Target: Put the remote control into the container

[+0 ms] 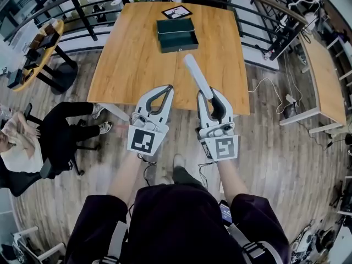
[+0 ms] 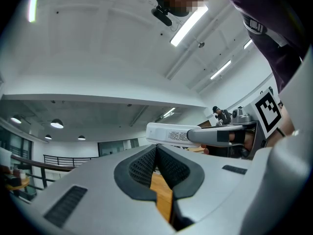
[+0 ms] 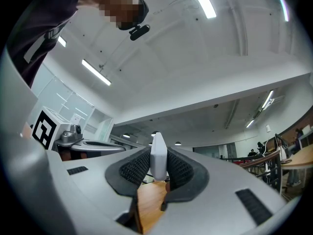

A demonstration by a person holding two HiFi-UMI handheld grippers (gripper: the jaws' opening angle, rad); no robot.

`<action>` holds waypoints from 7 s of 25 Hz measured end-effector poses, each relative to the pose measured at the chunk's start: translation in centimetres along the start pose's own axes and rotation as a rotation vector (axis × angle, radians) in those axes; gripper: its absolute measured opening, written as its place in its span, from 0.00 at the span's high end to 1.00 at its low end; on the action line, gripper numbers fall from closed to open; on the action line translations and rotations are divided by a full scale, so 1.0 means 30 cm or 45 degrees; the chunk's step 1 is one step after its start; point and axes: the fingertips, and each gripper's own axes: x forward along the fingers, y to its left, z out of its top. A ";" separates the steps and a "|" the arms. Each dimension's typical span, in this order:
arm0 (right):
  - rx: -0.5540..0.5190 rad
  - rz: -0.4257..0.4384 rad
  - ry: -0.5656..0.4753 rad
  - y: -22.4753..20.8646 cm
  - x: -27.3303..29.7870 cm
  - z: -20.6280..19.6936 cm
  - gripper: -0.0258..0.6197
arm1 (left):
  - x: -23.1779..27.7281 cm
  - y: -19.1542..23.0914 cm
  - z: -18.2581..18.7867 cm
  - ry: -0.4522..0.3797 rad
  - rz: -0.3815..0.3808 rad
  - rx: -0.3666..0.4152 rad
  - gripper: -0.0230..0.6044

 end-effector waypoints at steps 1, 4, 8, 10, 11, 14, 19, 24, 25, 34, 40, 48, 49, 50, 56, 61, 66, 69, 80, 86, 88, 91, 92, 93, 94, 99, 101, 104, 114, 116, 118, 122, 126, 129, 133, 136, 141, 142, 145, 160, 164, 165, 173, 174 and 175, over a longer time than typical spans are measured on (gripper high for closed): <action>0.001 0.004 0.001 -0.016 0.011 -0.006 0.79 | 0.020 0.004 -0.003 -0.002 0.003 0.005 0.95; 0.009 0.016 0.003 -0.050 0.033 -0.023 0.79 | 0.065 0.015 -0.010 0.004 0.016 0.016 0.95; 0.022 0.018 -0.010 -0.102 0.074 -0.037 0.79 | 0.126 0.034 -0.010 -0.007 0.031 0.029 0.95; 0.025 0.021 -0.013 -0.124 0.092 -0.041 0.79 | 0.151 0.037 -0.016 -0.007 0.030 0.037 0.95; 0.025 0.022 -0.012 -0.133 0.102 -0.043 0.79 | 0.163 0.040 -0.020 -0.007 0.030 0.038 0.95; 0.031 0.027 -0.007 -0.144 0.126 -0.060 0.79 | 0.186 0.053 -0.039 -0.009 0.030 0.026 0.94; 0.029 0.020 -0.007 -0.159 0.185 -0.091 0.79 | 0.229 0.097 -0.082 0.013 0.011 0.040 0.95; 0.028 0.008 -0.004 -0.173 0.248 -0.111 0.79 | 0.270 0.155 -0.100 0.008 0.015 0.019 0.95; 0.027 0.006 -0.004 -0.179 0.262 -0.116 0.79 | 0.283 0.166 -0.103 0.002 0.015 0.017 0.95; 0.027 -0.012 0.009 -0.240 0.415 -0.208 0.79 | 0.407 0.260 -0.213 0.103 -0.106 0.271 0.95; 0.024 -0.037 0.019 -0.293 0.573 -0.279 0.79 | 0.525 0.388 -0.281 0.076 -0.101 0.187 0.95; -0.007 -0.079 0.037 -0.334 0.753 -0.329 0.79 | 0.650 0.544 -0.346 0.083 -0.163 0.224 0.95; -0.012 -0.087 0.040 -0.341 0.774 -0.333 0.79 | 0.663 0.562 -0.350 0.084 -0.171 0.225 0.95; -0.017 -0.094 0.044 -0.346 0.793 -0.337 0.79 | 0.674 0.579 -0.353 0.084 -0.177 0.224 0.95; -0.038 -0.140 0.055 -0.359 0.886 -0.358 0.79 | 0.722 0.677 -0.368 0.067 -0.204 0.210 0.95; -0.042 -0.154 0.064 -0.352 0.965 -0.391 0.79 | 0.747 0.759 -0.404 0.076 -0.209 0.204 0.95; -0.044 -0.142 0.085 -0.359 1.043 -0.444 0.79 | 0.786 0.838 -0.456 0.083 -0.187 0.184 0.95; -0.034 -0.129 0.103 -0.375 1.090 -0.490 0.79 | 0.823 0.881 -0.498 0.094 -0.170 0.180 0.95; -0.014 -0.091 0.144 -0.492 1.236 -0.628 0.79 | 0.983 0.984 -0.648 0.131 -0.120 0.130 0.95; -0.005 -0.060 0.200 -0.541 1.298 -0.755 0.79 | 1.045 1.018 -0.753 0.174 -0.103 0.106 0.95; 0.009 -0.049 0.219 -0.555 1.324 -0.803 0.79 | 1.068 1.031 -0.804 0.194 -0.094 0.084 0.95; 0.022 -0.025 0.253 -0.573 1.359 -0.896 0.79 | 1.103 1.043 -0.913 0.238 -0.082 0.035 0.95; 0.010 -0.008 0.281 -0.579 1.364 -0.942 0.79 | 1.115 1.046 -0.954 0.255 -0.079 0.021 0.95; 0.002 0.008 0.305 -0.585 1.369 -0.986 0.79 | 1.125 1.046 -0.997 0.274 -0.077 0.007 0.95; 0.000 0.020 0.323 -0.590 1.374 -1.026 0.79 | 1.132 1.044 -1.040 0.300 -0.075 -0.013 0.95; 0.068 0.040 0.294 -0.604 1.422 -1.156 0.79 | 1.145 1.034 -1.246 0.461 -0.069 -0.113 0.95; 0.076 0.064 0.323 -0.604 1.421 -1.217 0.79 | 1.153 1.036 -1.307 0.485 -0.060 -0.139 0.95; 0.078 0.107 0.357 -0.608 1.420 -1.288 0.79 | 1.167 1.036 -1.376 0.520 -0.050 -0.158 0.95; -0.198 0.472 0.529 -0.594 1.409 -1.428 0.79 | 1.184 1.040 -1.458 0.582 -0.020 -0.173 0.95; -0.226 0.531 0.571 -0.601 1.416 -1.466 0.79 | 1.185 1.045 -1.478 0.601 -0.016 -0.173 0.95; -0.254 0.592 0.607 -0.608 1.424 -1.503 0.79 | 1.186 1.047 -1.495 0.618 -0.010 -0.179 0.95; -0.287 0.715 0.665 -0.613 1.447 -1.582 0.79 | 1.181 1.046 -1.532 0.647 -0.003 -0.190 0.95; -0.368 0.874 0.708 -0.604 1.475 -1.668 0.79 | 1.172 1.042 -1.565 0.674 0.009 -0.208 0.95; -0.403 0.961 0.729 -0.601 1.499 -1.730 0.79 | 1.163 1.042 -1.584 0.687 0.023 -0.218 0.95; -0.427 1.033 0.752 -0.597 1.511 -1.788 0.79 | 1.154 1.034 -1.605 0.704 0.035 -0.226 0.95; -0.444 1.073 0.771 -0.586 1.508 -1.816 0.79 | 1.149 1.037 -1.614 0.712 0.045 -0.233 0.95; -0.506 1.113 0.756 -0.577 1.506 -1.822 0.79 | 1.154 1.047 -1.624 0.713 0.059 -0.243 0.95; -0.516 1.123 0.763 -0.577 1.501 -1.826 0.79 | 1.156 1.045 -1.623 0.712 0.060 -0.245 0.95; -0.537 1.141 0.793 -0.582 1.484 -1.841 0.79 | 1.160 1.040 -1.620 0.712 0.059 -0.247 0.94; -0.353 0.962 0.780 -0.616 1.489 -1.737 0.78 | 1.137 1.023 -1.558 0.690 0.069 -0.244 0.95; -0.069 0.654 0.700 -0.672 1.540 -1.587 0.78 | 1.138 1.025 -1.491 0.661 0.083 -0.245 0.95; -0.008 0.584 0.679 -0.684 1.543 -1.551 0.78 | 1.141 1.024 -1.468 0.652 0.085 -0.244 0.95; 0.286 0.266 0.543 -0.676 1.492 -1.306 0.78 | 1.156 1.006 -1.267 0.540 0.113 -0.246 0.95; 0.308 0.249 0.533 -0.670 1.482 -1.282 0.78 | 1.155 1.004 -1.241 0.525 0.115 -0.245 0.95; 0.325 0.237 0.524 -0.663 1.472 -1.258 0.78 | 1.152 1.002 -1.215 0.512 0.118 -0.244 0.95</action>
